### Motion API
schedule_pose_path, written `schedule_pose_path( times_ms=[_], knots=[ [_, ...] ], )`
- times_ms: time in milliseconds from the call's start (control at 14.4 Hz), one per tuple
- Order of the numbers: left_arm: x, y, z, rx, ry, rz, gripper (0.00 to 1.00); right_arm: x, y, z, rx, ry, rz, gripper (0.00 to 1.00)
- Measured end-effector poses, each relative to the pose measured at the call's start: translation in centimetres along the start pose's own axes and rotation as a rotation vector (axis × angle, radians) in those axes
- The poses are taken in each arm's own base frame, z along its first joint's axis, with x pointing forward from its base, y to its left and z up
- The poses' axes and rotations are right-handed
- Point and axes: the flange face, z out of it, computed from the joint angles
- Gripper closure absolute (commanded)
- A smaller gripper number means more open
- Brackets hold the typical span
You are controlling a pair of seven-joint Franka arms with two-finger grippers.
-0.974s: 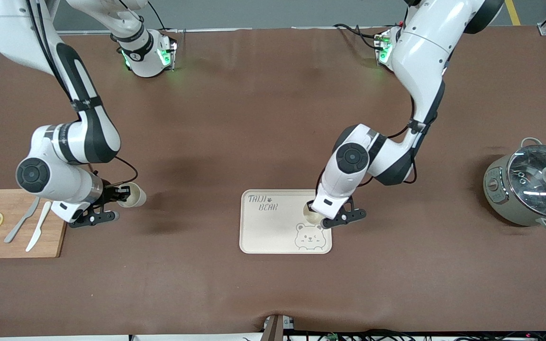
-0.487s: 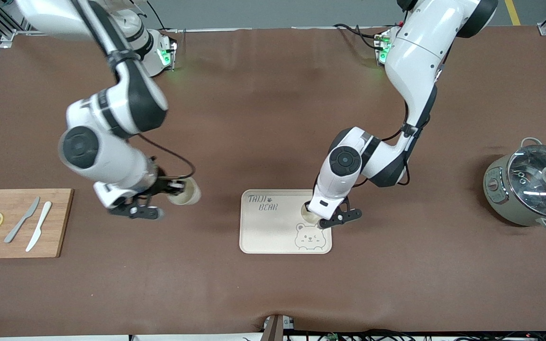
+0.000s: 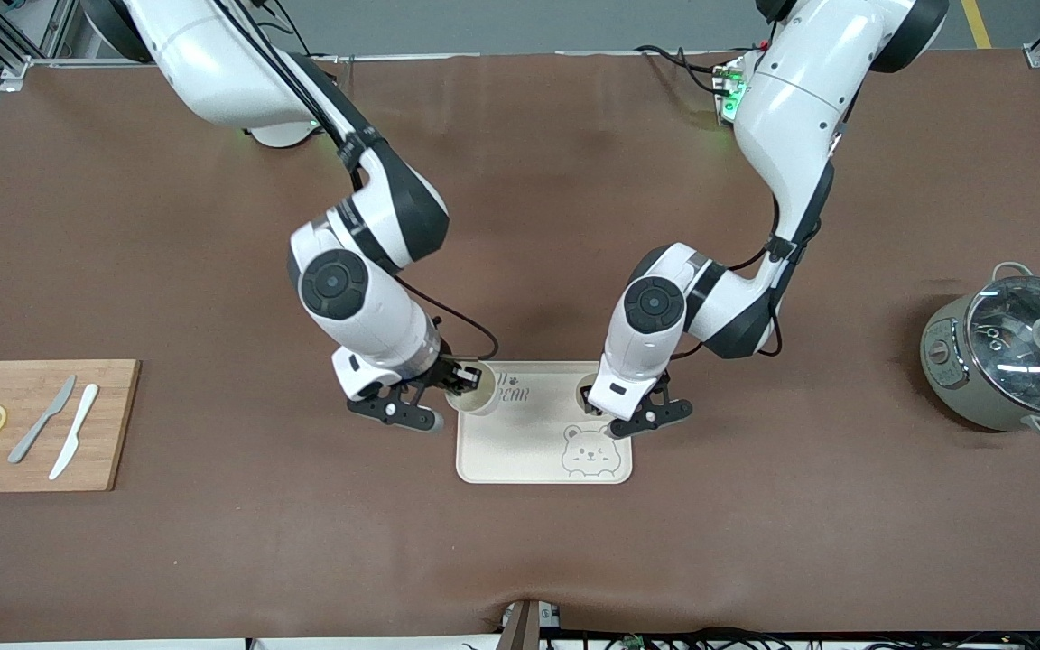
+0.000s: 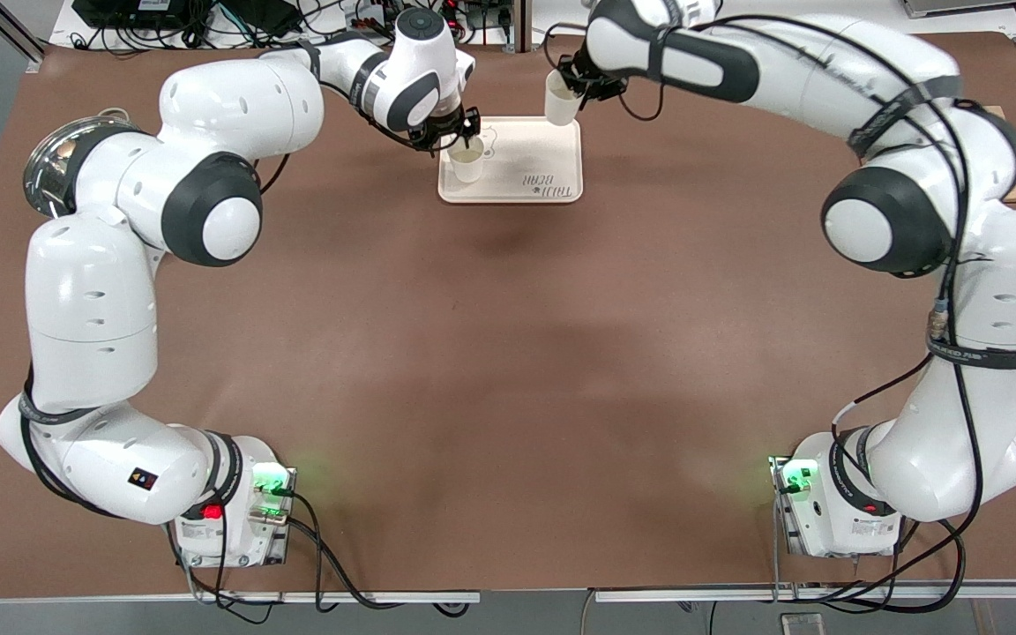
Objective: Place white IKEA cup upright on tray with both arms
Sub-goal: 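Lower the cup onto the tray with the left gripper while the right gripper approaches, then set the cup on the tray with the right gripper while the left gripper withdraws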
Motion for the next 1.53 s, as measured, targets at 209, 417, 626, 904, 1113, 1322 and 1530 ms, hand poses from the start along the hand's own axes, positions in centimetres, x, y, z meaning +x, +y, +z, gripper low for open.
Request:
schedule_pose_path(
  times_ms=[209,417,626,904,1113,1322,1530],
  knots=[
    [1.2,0.4,-2.2,0.015,0.003,-0.015,0.00,0.0,-0.1,3.7,0.006,0.000,0.000,1.00],
    [2.4,0.4,-5.0,0.054,-0.009,-0.029,0.00,-0.6,-0.3,5.5,-0.001,-0.003,-0.012,1.00],
    [4.9,-1.5,-8.3,0.079,0.021,-0.066,0.00,-1.8,-1.1,7.5,-0.028,0.016,-0.061,1.00],
    [9.3,-7.1,-12.1,0.153,0.054,-0.119,0.00,-3.8,-2.2,10.9,-0.039,0.031,-0.086,1.00],
    [14.0,-13.5,-16.4,0.166,0.086,-0.126,0.00,-3.8,-2.1,11.6,-0.054,0.046,-0.086,1.00],
    [18.1,-23.1,-21.1,0.202,0.045,-0.015,0.00,-3.6,-1.9,11.6,-0.062,0.057,-0.088,1.00],
    [19.5,-27.9,-21.7,0.169,-0.017,0.026,0.00,-3.7,-2.0,12.2,-0.050,0.076,-0.087,1.00]
  ],
)
